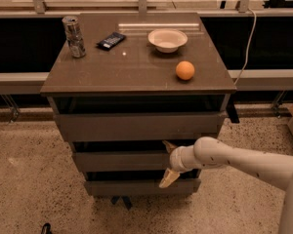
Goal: Open middle drawer
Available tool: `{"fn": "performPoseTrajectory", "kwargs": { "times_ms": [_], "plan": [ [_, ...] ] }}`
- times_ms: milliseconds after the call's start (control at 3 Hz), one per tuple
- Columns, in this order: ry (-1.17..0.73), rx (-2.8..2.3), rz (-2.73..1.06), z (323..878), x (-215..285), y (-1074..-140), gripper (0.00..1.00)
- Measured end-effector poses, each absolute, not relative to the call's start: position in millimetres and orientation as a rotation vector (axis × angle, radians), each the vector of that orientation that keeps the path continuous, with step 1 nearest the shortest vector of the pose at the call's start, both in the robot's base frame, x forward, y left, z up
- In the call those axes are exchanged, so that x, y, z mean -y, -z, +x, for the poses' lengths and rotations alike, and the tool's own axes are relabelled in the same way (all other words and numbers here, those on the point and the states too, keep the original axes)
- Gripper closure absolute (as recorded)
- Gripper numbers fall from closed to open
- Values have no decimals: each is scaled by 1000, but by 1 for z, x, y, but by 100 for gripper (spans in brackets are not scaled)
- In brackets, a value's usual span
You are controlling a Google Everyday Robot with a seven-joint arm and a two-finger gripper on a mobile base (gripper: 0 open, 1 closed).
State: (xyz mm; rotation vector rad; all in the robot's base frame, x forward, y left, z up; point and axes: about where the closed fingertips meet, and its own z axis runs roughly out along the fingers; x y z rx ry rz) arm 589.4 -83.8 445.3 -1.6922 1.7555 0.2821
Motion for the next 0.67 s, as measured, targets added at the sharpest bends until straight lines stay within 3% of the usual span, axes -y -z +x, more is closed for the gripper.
{"fn": "performPoseTrajectory", "kwargs": {
  "times_ms": [667],
  "plan": [
    [-303,-1808,-1712,615,84,-424,49]
  ]
}}
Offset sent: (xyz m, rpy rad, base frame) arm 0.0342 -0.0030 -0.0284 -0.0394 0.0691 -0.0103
